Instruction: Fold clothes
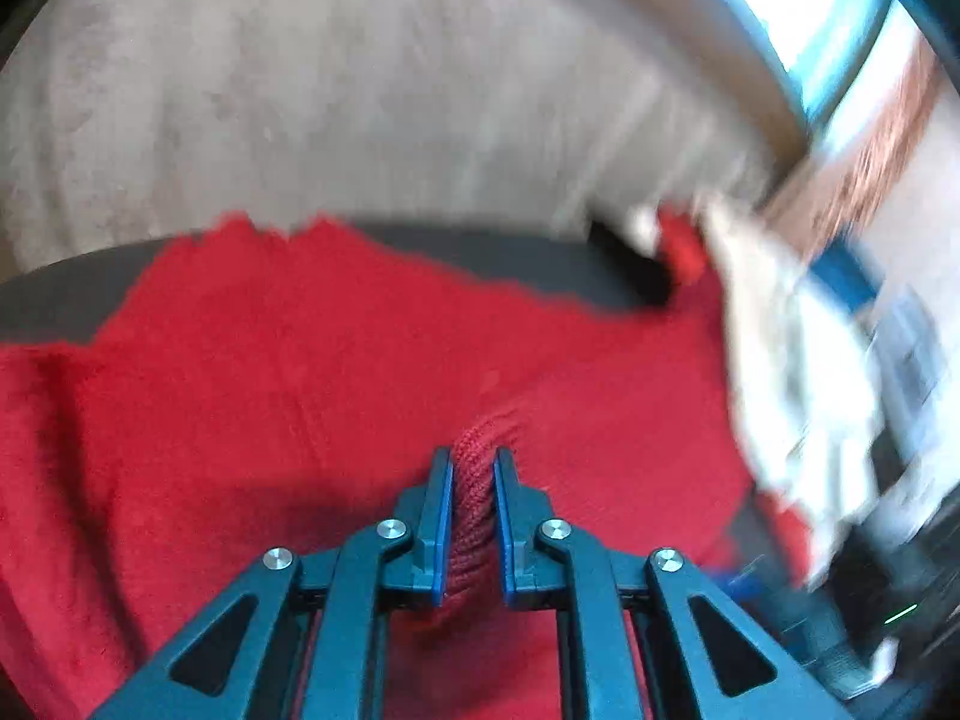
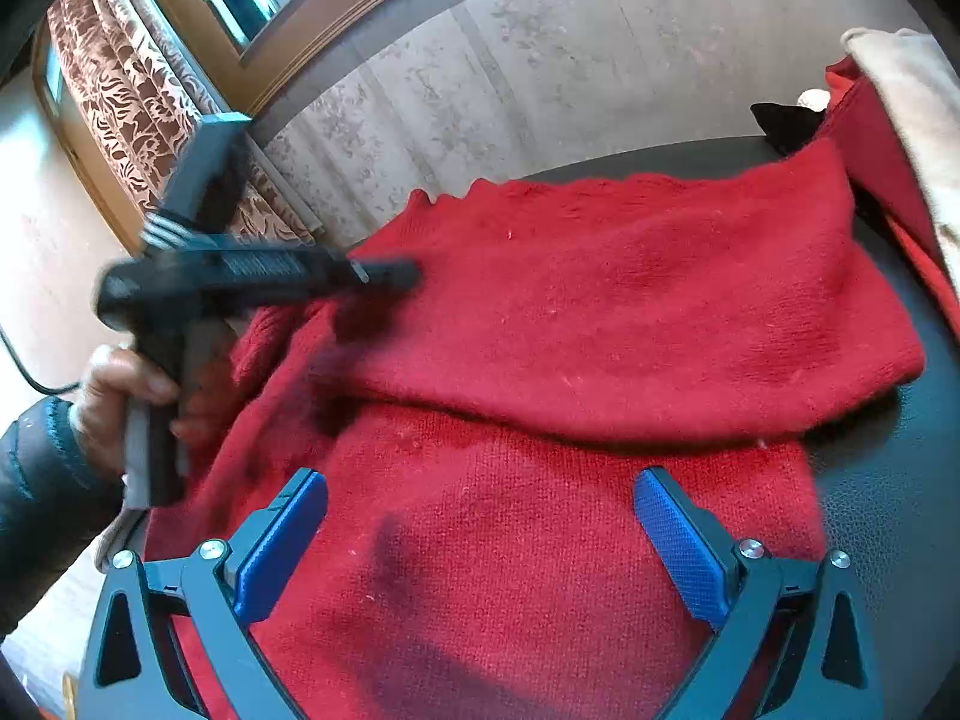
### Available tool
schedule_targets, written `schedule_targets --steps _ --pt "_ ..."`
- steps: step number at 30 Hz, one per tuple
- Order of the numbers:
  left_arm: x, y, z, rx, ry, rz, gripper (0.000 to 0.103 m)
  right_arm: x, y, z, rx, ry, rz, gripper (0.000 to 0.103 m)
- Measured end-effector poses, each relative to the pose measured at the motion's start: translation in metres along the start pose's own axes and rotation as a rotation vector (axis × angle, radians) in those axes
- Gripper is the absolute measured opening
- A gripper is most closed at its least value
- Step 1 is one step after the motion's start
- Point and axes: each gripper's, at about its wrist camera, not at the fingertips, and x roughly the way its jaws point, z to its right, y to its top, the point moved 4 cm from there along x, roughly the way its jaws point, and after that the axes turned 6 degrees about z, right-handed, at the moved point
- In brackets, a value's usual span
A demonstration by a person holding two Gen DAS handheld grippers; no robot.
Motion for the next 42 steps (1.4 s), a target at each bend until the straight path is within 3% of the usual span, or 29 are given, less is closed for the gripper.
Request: schedule_targets --steps 3,6,8,13,18,21,22,23,24,25,26,28,33,36,39,40,42 --pt "-0.035 0.015 -0.013 -0.076 -0.026 0.077 0.011 -0.002 -0.002 -0.001 0.003 -0.002 0.002 0.103" --pt "-0.058 0.018 -0.035 -0.112 0.027 0.108 0.011 -0.001 -0.002 -0.001 0.005 -0.001 0.002 0.103" --pt "-0.062 0.013 -0.054 -0.148 0.069 0.101 0.011 -0.001 -0.002 -0.001 0.006 0.0 0.003 0.103" --pt "-0.041 -0.018 -0.092 -0.234 0.132 -0.009 0.012 -0.001 -0.002 0.001 0.011 0.005 0.004 0.103" --pt "-0.044 -0.033 -0.136 -0.483 0.135 0.083 0.012 -0.001 -0.002 0.002 0.018 0.014 0.006 0.103" --pt "-0.054 -0.034 -0.145 -0.481 0.165 0.098 0.012 -0.002 -0.002 0.003 0.024 0.021 0.009 0.103" --pt "-0.057 -0.035 -0.146 -0.483 0.157 0.1 0.014 -0.002 -0.002 0.003 0.025 0.023 0.01 0.103" --pt "-0.06 -0.036 -0.147 -0.506 0.097 0.107 0.018 -0.003 -0.002 0.004 0.027 0.026 0.011 0.103" --pt "-0.062 -0.037 -0.147 -0.527 0.037 0.114 0.029 -0.003 -0.002 0.004 0.028 0.027 0.011 0.103" --pt "-0.062 -0.039 -0.148 -0.544 -0.002 0.113 0.034 -0.003 -0.002 0.004 0.029 0.029 0.011 0.103" --pt "-0.062 -0.042 -0.15 -0.558 -0.023 0.106 0.041 -0.003 -0.002 0.004 0.029 0.029 0.012 0.103" --pt "-0.062 -0.047 -0.155 -0.563 -0.005 0.099 0.042 -0.003 -0.002 0.003 0.028 0.028 0.011 0.103" --pt "-0.097 -0.05 -0.198 -0.685 0.071 0.223 0.042 -0.003 -0.002 0.003 0.024 0.024 0.008 0.103" --pt "-0.121 -0.057 -0.226 -0.718 0.16 0.242 0.04 -0.002 -0.002 0.004 0.022 0.022 0.006 0.103" --pt "-0.129 -0.058 -0.237 -0.617 0.3 0.188 0.038 -0.002 -0.002 0.004 0.022 0.021 0.006 0.103" --pt "-0.128 -0.056 -0.238 -0.555 0.363 0.159 0.029 -0.002 -0.002 0.004 0.021 0.02 0.005 0.103" --pt "-0.125 -0.048 -0.238 -0.415 0.527 0.107 0.025 -0.001 -0.001 0.004 0.018 0.017 0.003 0.103"
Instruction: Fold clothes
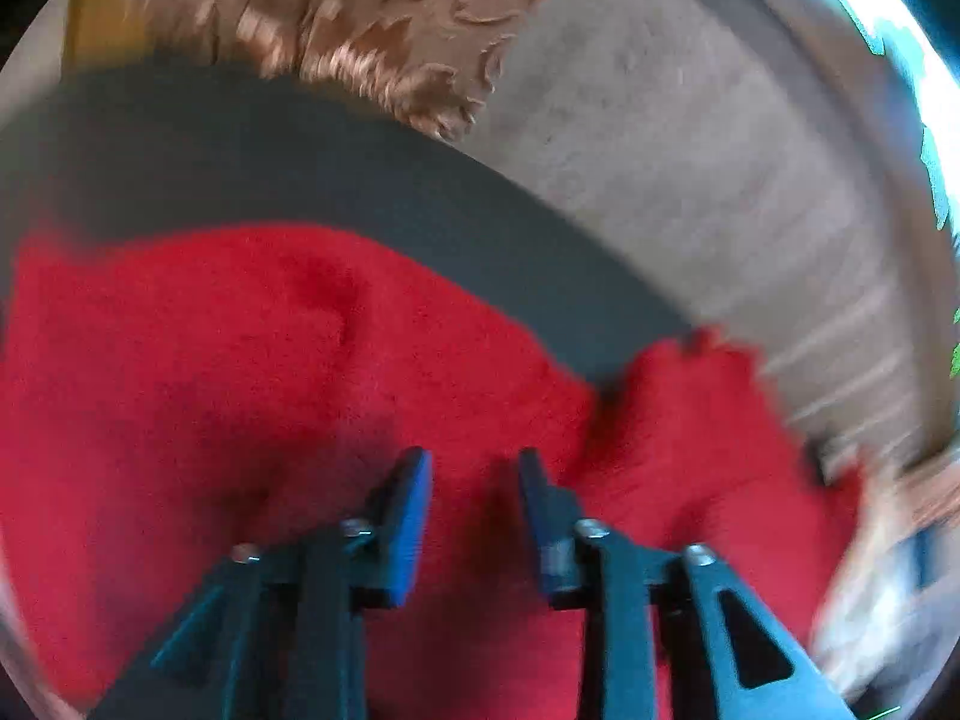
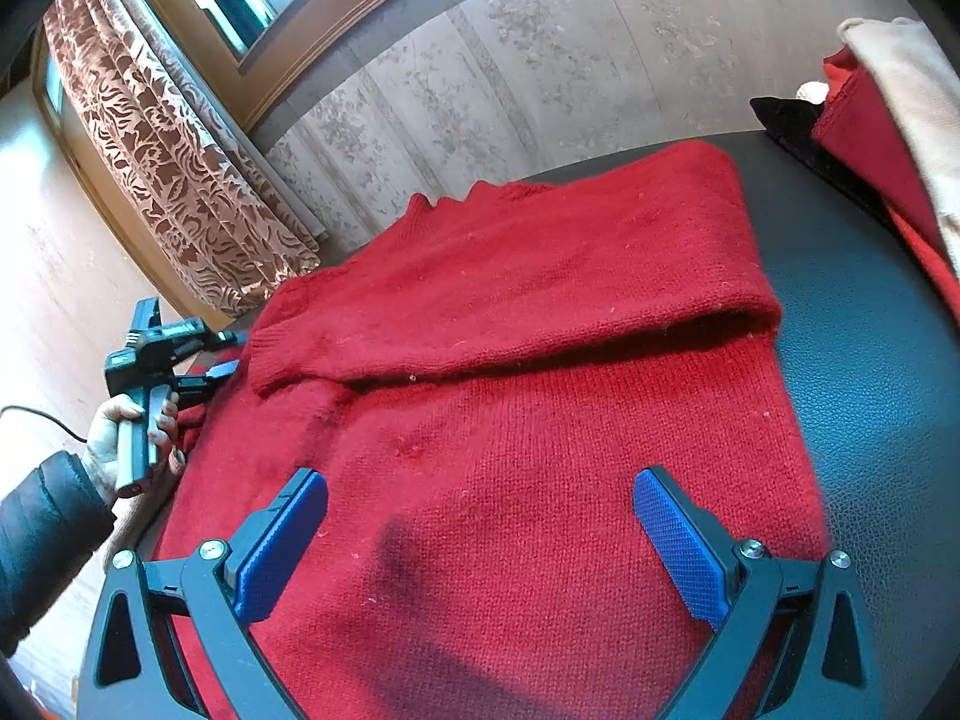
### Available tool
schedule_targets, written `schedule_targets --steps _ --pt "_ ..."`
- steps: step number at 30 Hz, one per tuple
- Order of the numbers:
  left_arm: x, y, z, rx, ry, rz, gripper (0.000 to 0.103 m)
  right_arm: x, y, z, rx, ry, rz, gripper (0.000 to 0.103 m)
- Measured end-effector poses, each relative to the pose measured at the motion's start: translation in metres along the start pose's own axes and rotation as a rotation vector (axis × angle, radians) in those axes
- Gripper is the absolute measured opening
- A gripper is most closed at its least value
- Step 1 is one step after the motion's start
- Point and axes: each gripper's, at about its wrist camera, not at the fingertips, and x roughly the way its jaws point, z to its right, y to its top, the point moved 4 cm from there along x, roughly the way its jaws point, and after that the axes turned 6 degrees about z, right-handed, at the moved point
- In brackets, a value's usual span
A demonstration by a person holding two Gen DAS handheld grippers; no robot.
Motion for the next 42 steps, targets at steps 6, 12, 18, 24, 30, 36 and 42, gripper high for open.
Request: schedule_targets --steps 6,12,18,24,30,36,42 --pt "-0.011 0.014 -0.016 0.005 0.287 0.04 0.026 0.001 0.0 0.0 -0.007 -0.006 -0.003 0.103" --pt "-0.045 -0.008 0.077 0.105 -0.208 0.035 0.054 0.001 0.002 0.001 -0.003 0.003 -0.001 0.103" --pt "-0.024 -0.03 0.163 0.501 -0.119 0.023 0.055 0.001 0.001 -0.001 -0.008 -0.008 0.0 0.103" --pt "0.014 -0.032 0.159 0.47 -0.07 -0.07 0.056 0.005 0.0 -0.006 -0.039 -0.047 -0.015 0.103" --pt "0.003 -0.037 0.163 0.466 -0.065 -0.061 0.014 0.011 -0.001 -0.012 -0.092 -0.106 -0.038 0.103" --pt "-0.031 -0.012 0.162 0.434 -0.065 0.067 0.013 0.013 -0.001 -0.012 -0.112 -0.126 -0.047 0.103" --pt "-0.024 -0.006 0.117 0.318 -0.001 0.057 0.012 0.012 -0.003 -0.011 -0.106 -0.121 -0.042 0.103"
